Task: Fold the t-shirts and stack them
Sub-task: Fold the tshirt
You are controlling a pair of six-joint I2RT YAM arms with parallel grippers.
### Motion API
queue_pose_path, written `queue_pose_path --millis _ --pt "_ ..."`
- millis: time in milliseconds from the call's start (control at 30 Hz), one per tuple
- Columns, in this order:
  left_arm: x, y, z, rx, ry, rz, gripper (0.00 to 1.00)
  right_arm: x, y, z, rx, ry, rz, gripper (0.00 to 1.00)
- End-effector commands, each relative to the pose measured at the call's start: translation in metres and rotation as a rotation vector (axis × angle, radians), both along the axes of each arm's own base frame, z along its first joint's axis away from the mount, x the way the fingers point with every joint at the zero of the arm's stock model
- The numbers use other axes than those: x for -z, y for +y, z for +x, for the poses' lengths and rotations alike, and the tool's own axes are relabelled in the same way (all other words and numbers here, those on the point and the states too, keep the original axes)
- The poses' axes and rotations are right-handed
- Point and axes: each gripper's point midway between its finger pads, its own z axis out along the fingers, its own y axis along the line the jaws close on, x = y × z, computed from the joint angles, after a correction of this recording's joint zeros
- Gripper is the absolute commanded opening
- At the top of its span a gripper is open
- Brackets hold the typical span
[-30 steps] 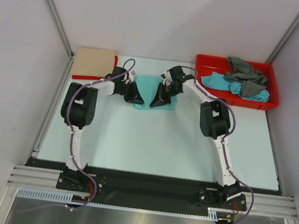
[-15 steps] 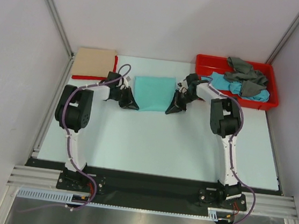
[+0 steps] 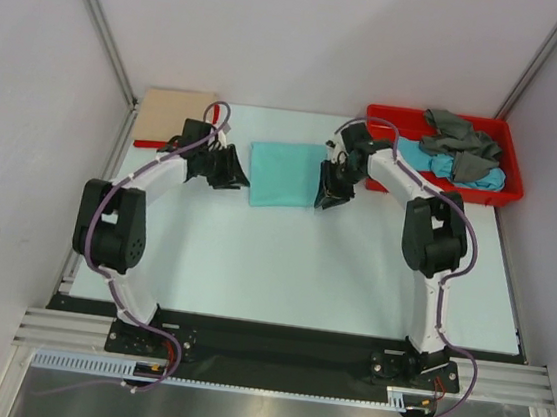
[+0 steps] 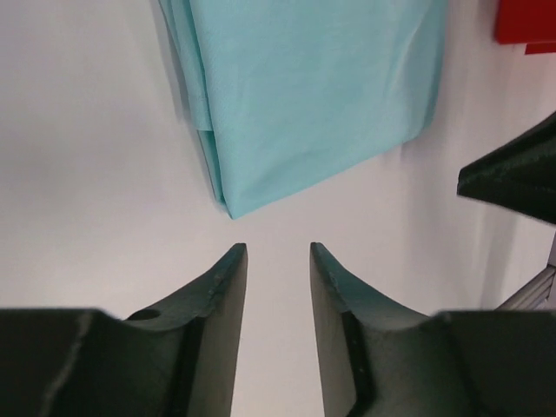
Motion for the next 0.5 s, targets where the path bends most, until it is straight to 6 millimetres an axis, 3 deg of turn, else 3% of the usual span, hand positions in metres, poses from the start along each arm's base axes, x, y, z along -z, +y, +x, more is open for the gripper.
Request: queue_pose_path --millis 0,67,167,233,300,333,400,433,467 --pt "-0.028 0.014 -0.009 -0.042 -0.070 0.032 0.42 -0.035 0.016 -0.008 -0.096 -0.188 -0.071 0.36" --pt "-0.044 0.019 -0.015 -0.070 -0.108 0.028 0.45 -0.043 0.021 -0.010 -0.122 -0.265 -0.117 0.43" --pt "-0.035 0.032 -0.035 -0.125 -0.081 0.053 0.50 -0.052 0.038 -0.014 -0.202 -0.410 -0.187 0.53" --pt "-0.048 0.041 -0.042 -0.168 -0.123 0.065 0.54 -0.058 0.049 -0.016 -0.244 -0.523 -0.249 0.58" --pt "-0.053 0.051 -0.054 -0.222 -0.138 0.079 0.62 -0.047 0.053 -0.010 -0.297 -0.643 -0.322 0.61" --pt "-0.054 0.053 -0.058 -0.232 -0.143 0.077 0.67 -0.046 0.065 -0.017 -0.348 -0.684 -0.328 0.61" --pt "-0.050 0.057 -0.069 -0.252 -0.137 0.072 0.71 -0.042 0.071 -0.014 -0.406 -0.773 -0.374 0.62" --pt "-0.060 0.061 -0.073 -0.268 -0.169 0.069 0.72 -0.041 0.078 -0.017 -0.439 -0.799 -0.379 0.63" --pt "-0.060 0.063 -0.077 -0.280 -0.173 0.072 0.73 -0.043 0.092 -0.018 -0.461 -0.855 -0.365 0.63"
